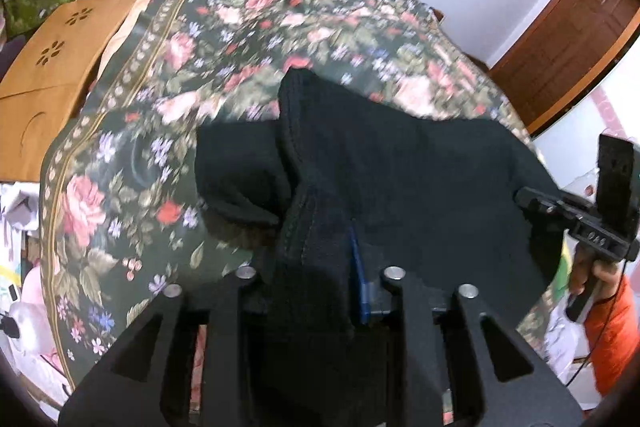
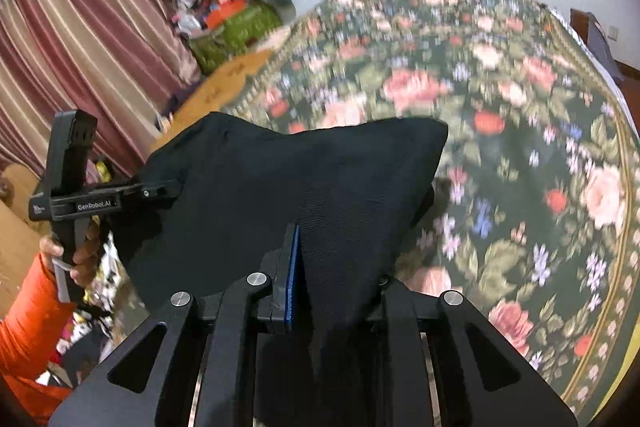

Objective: Fold small clothes

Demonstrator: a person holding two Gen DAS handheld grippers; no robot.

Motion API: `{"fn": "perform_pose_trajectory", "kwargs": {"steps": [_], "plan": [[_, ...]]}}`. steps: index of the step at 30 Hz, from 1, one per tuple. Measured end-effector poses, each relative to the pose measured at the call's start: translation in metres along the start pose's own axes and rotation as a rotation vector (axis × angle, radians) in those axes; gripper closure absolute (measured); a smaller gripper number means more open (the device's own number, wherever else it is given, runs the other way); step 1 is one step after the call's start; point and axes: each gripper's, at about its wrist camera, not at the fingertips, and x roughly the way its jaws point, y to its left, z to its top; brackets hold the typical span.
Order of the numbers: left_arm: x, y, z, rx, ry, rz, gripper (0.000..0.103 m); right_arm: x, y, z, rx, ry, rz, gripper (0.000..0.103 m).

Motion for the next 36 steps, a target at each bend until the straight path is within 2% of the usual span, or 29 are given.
{"fn": "perform_pose_trajectory", "kwargs": {"steps": [2,3,6,9,11,14,18,21,27,31,34,36], "plan": [[-0.001,0.006,-0.006,-0.006,-0.005,0.039,0.059,-0.004,0.000,-0.006,-0.015,0.000,-0.032,0.083],[-0.003,0.009,-0.009,-0.018,-0.007,0.055,0.057,-0.008,-0.002,-0.008,-0.014,-0.002,-0.037,0.083],[-0.013,0.016,-0.012,-0.038,-0.007,0.079,0.056,-0.018,-0.006,-0.013,-0.011,-0.004,-0.070,0.082],[-0.027,0.022,-0.011,-0.045,-0.031,0.146,0.056,-0.031,-0.005,-0.015,-0.043,-0.027,-0.135,0.082],[-0.043,0.022,-0.008,-0.038,-0.069,0.183,0.056,-0.044,-0.003,-0.011,-0.063,-0.064,-0.181,0.082],[-0.062,0.013,-0.001,-0.011,-0.125,0.180,0.055,-0.060,0.008,-0.002,-0.117,-0.126,-0.204,0.081],[-0.070,-0.012,0.015,0.047,-0.173,0.150,0.044,-0.057,0.031,0.014,-0.188,-0.164,-0.181,0.063],[-0.056,-0.034,0.027,0.099,-0.171,0.111,0.042,-0.036,0.043,0.024,-0.226,-0.145,-0.140,0.061],[-0.001,-0.058,0.038,0.169,-0.093,0.099,0.041,0.019,0.045,0.027,-0.246,-0.036,-0.097,0.061],[0.033,-0.049,0.037,0.165,-0.025,0.146,0.041,0.033,0.030,0.022,-0.232,0.004,-0.109,0.061],[0.037,-0.030,0.033,0.133,-0.017,0.155,0.041,0.024,0.013,0.020,-0.205,-0.012,-0.141,0.061],[0.033,-0.014,0.030,0.102,-0.025,0.210,0.041,0.018,0.001,0.017,-0.179,-0.017,-0.177,0.061]]}}
